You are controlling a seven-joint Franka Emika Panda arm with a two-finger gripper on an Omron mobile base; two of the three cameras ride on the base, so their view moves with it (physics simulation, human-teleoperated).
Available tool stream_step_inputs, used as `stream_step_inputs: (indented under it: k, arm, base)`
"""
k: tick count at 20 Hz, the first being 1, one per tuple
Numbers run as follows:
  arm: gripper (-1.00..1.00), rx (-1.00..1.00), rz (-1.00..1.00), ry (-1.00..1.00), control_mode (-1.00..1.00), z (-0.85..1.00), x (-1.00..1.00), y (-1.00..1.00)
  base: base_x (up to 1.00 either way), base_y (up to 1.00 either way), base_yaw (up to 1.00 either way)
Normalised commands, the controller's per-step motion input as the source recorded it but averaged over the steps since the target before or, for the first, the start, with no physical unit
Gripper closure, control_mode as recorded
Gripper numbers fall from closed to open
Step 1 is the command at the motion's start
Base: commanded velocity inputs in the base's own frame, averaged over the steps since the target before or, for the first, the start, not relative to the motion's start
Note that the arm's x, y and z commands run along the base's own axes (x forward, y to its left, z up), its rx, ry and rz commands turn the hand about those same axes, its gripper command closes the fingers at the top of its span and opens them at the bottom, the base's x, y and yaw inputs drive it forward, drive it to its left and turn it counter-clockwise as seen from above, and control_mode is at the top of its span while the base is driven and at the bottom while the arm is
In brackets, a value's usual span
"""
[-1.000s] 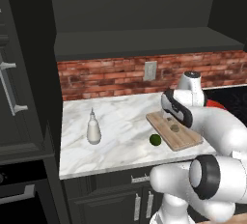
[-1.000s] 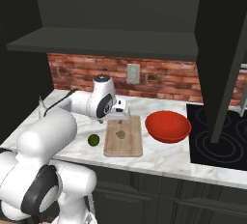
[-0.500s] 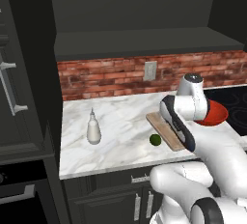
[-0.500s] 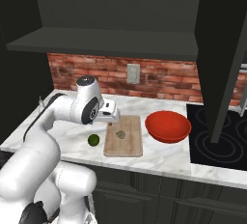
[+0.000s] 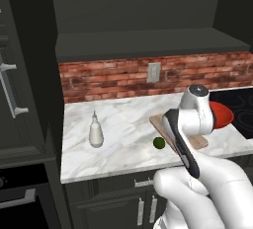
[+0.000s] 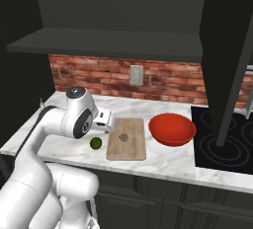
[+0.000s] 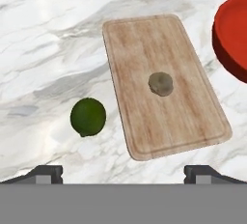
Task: Open the cabinet. Place the bowl and condiment on the counter. Then place the lime and garlic on the cutting board.
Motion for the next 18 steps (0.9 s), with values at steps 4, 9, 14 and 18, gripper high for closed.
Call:
stream_step_inputs:
  k: [4,9,14,18]
  arm:
    - [-1.0,0.0,0.0,0.0,-1.0,0.02,0.0,0.14]
    - [-1.0,0.0,0.0,0.0,-1.0,0.0,0.0,0.13]
    - [-1.0,0.0,0.0,0.0,-1.0,0.0,0.0,0.14]
    - [-1.0,0.0,0.0,0.0,-1.0,0.0,0.0,0.19]
  base:
    - [0.0,0.0,0.0]
    - [0.0,0.0,0.0]
    - [0.0,0.0,0.0]
    - [0.0,0.0,0.0]
